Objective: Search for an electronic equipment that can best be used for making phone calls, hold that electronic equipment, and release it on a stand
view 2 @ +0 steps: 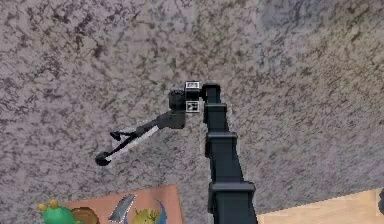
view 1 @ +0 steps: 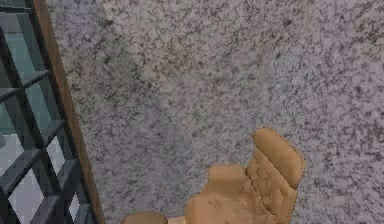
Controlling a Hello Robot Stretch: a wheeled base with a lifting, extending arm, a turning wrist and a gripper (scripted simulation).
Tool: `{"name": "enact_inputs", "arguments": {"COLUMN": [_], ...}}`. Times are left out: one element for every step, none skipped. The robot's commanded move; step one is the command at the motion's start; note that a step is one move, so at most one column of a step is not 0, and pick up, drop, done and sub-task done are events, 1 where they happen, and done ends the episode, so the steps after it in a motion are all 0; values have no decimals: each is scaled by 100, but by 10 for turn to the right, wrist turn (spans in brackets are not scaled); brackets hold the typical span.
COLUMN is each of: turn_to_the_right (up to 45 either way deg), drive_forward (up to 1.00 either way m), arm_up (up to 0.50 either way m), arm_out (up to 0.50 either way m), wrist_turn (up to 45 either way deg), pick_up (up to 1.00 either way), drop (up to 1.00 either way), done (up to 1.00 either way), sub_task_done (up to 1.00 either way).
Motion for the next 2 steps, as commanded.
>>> {"name": "enact_inputs", "arguments": {"turn_to_the_right": [0, 0], "drive_forward": [0, 0], "arm_up": [0, 0], "arm_out": [-8, 0], "wrist_turn": [0, 0], "pick_up": [0, 0], "drop": [0, 0], "done": [0, 100], "sub_task_done": [0, 0]}}
